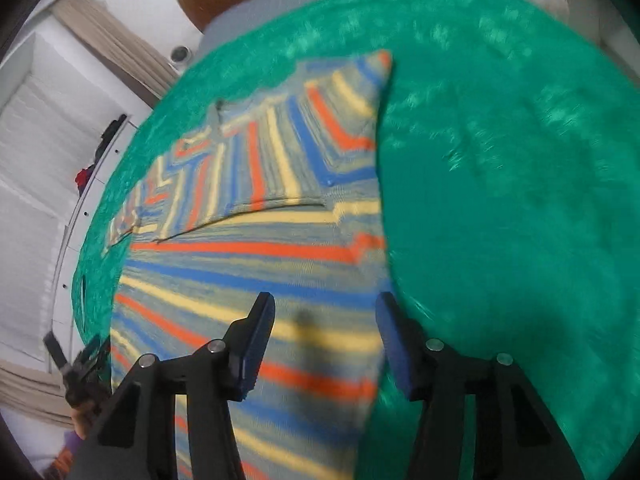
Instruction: Fold small clothes
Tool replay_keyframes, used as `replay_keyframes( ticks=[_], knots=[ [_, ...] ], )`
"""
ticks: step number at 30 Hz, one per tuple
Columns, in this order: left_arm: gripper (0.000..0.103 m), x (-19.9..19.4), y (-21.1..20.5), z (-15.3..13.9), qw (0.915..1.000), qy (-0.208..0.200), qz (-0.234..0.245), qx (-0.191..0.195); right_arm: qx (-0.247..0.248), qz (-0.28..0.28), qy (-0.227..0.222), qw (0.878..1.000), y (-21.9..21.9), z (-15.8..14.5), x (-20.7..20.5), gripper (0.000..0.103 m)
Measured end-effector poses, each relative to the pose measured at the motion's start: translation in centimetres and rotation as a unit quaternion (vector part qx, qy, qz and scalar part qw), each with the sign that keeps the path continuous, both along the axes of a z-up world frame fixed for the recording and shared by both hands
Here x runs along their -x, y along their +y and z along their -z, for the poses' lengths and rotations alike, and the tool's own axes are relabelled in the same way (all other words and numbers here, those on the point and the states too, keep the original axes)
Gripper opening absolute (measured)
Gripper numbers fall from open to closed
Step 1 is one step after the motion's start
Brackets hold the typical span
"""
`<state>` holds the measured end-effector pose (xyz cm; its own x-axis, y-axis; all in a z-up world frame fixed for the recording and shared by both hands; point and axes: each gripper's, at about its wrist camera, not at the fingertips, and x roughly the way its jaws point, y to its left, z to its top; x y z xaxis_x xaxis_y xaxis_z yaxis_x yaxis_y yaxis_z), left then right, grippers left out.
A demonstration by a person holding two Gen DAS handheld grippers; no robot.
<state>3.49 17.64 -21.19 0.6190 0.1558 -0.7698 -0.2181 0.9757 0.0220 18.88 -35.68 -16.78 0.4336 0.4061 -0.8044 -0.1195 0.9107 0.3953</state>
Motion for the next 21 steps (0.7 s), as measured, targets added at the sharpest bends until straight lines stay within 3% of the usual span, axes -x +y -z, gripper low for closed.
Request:
replay_keyframes(
  ticks=[4, 7, 10, 13, 17, 21],
  knots=[
    [0.103, 0.0, 0.1, -0.7, 0.9998, 0.011, 0.007, 0.017, 0.014, 0.024, -0.053, 0.998, -0.8, -2.1, 3.5, 0.066],
    [0.102, -0.7, 1.3, -3.0, 0.9953, 0.004, 0.038, 0.089, 0.009, 0.044, -0.060, 0.997, -2.1, -1.7, 6.4, 0.066],
    [0.102, -2.9, 4.5, -6.2, 0.9909, -0.031, 0.032, 0.127, 0.025, 0.052, -0.060, 0.997, -2.0, -0.8, 7.9, 0.066],
    [0.102, -7.9, 10.1, -8.0, 0.9876, -0.038, -0.011, 0.152, 0.026, 0.064, -0.059, 0.996, -2.6, 0.1, 9.0, 0.066],
    [0.101, -14.0, 15.2, -6.4, 0.9829, -0.004, -0.074, 0.169, 0.011, 0.082, -0.051, 0.995, -2.9, 1.2, 9.7, 0.066],
    [0.094, -19.3, 14.6, -3.5, 0.9813, 0.047, -0.057, 0.178, 0.012, 0.084, -0.046, 0.995, -2.3, 1.8, 10.0, 0.066]
  ],
)
